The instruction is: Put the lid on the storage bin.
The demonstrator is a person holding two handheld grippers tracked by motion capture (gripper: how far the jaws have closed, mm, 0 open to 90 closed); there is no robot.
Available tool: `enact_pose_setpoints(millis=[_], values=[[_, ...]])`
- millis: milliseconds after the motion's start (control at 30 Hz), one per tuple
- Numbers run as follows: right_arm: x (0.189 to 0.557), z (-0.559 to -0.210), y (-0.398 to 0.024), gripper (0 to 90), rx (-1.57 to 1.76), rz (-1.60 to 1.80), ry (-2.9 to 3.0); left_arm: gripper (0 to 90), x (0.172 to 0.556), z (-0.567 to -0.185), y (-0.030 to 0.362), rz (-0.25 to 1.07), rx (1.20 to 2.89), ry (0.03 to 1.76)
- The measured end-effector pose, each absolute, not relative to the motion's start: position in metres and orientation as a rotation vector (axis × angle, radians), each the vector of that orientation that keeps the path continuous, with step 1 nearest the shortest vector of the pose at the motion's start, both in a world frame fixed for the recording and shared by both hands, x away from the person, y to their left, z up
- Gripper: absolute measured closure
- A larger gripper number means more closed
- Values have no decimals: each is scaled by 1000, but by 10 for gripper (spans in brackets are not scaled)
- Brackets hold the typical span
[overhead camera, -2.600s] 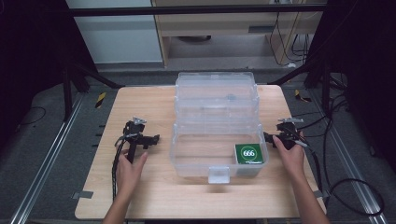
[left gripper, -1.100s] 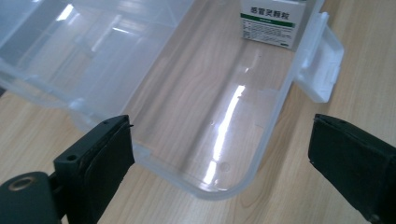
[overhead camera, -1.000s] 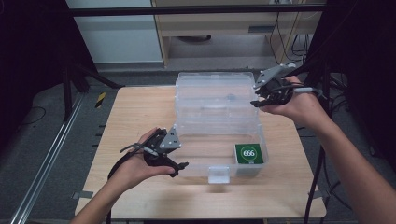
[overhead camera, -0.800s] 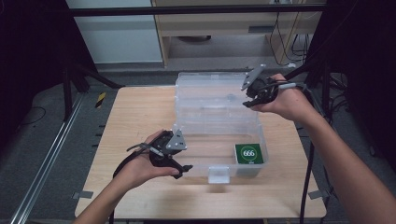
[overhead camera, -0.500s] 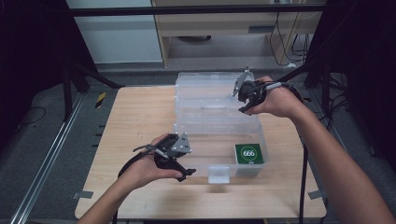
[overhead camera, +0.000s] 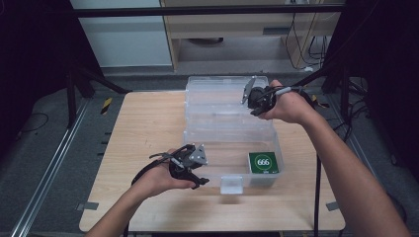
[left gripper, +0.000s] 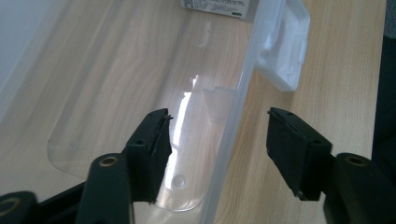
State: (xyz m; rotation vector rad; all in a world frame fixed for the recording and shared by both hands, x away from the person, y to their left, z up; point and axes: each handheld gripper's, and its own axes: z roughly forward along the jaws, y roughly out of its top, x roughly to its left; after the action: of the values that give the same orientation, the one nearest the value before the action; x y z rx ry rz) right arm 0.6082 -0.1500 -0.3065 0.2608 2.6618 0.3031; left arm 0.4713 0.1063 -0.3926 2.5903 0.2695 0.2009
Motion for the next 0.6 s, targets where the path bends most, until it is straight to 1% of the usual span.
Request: enact_pose_setpoints(millis=[33, 200, 333, 400, 600], values=[[608, -306, -150, 767, 261, 300, 2662, 460, 471, -393, 106, 198, 2596, 272], [609, -306, -151, 768, 264, 297, 2667, 526, 475, -398, 105, 186, 2639, 254], [609, -306, -152, 767, 271, 302, 2666, 639, 477, -402, 102, 189, 2673, 251], [609, -306, -152, 768, 269, 297, 2670, 655, 478, -404, 101, 173, 2669, 274], [611, -306, -150, 772, 254, 291, 2674, 788, 478, -405, 101, 137, 2653, 283]])
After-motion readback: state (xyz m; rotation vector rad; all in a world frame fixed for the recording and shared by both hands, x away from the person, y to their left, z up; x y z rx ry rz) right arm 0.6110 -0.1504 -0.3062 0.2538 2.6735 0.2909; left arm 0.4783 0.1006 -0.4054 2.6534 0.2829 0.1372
